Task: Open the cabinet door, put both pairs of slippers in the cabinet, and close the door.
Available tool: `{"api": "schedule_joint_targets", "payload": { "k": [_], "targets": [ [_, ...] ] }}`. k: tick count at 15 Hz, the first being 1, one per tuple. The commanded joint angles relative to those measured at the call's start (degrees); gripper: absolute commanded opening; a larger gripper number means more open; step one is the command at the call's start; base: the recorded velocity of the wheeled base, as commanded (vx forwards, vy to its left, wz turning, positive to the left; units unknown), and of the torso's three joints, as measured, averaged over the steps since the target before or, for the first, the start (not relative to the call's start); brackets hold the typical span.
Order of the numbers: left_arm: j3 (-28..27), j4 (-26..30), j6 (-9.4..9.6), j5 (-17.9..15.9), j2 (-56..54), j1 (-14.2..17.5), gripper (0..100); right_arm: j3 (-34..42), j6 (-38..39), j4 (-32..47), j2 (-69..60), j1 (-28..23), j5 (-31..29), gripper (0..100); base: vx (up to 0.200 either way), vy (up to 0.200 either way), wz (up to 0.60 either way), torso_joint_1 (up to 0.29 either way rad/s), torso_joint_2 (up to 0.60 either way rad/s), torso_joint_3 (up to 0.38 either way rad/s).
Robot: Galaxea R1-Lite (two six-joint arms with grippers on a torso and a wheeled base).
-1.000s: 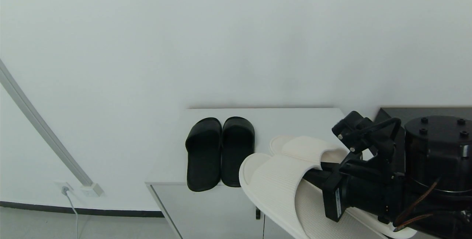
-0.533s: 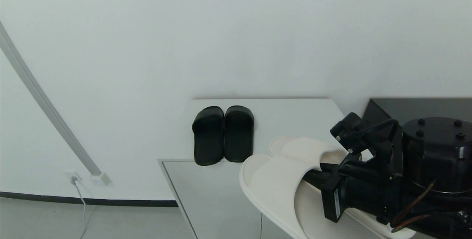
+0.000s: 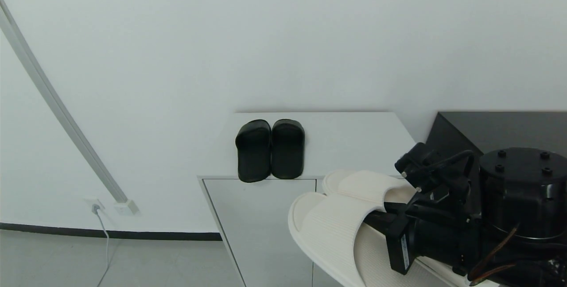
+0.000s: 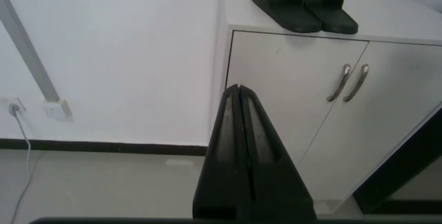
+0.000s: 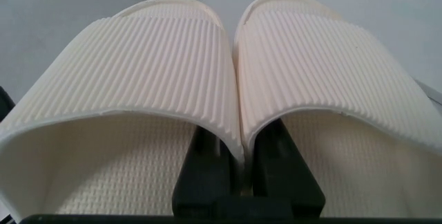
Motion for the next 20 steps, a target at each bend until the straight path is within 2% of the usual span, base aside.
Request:
{"api": "schedule_joint_targets", "payload": {
  "k": [1, 11, 19, 20],
  "targets": [
    [0.0, 0.0, -0.04, 0.0, 0.0, 0.0, 0, 0.1, 0.0, 0.0, 0.2, 0.0, 0.0, 0, 0.000, 0.000, 0.00, 0.000, 0.00, 0.000],
    [0.0, 0.0, -0.13, 0.1, 0.0, 0.0, 0, 1.0, 0.0, 0.0, 0.6, 0.0, 0.2, 0, 0.000, 0.000, 0.00, 0.000, 0.00, 0.000],
    [0.0, 0.0, -0.13, 0.0, 0.0, 0.0, 0, 1.5, -0.1, -1.5, 0.5, 0.1, 0.1, 0, 0.000, 0.000, 0.00, -0.179, 0.42, 0.235],
    [0.0, 0.0, -0.13, 0.0, 0.0, 0.0, 100, 1.6, -0.1, -1.5, 0.5, 0.1, 0.1, 0, 0.000, 0.000, 0.00, -0.222, 0.54, 0.320]
  ]
}}
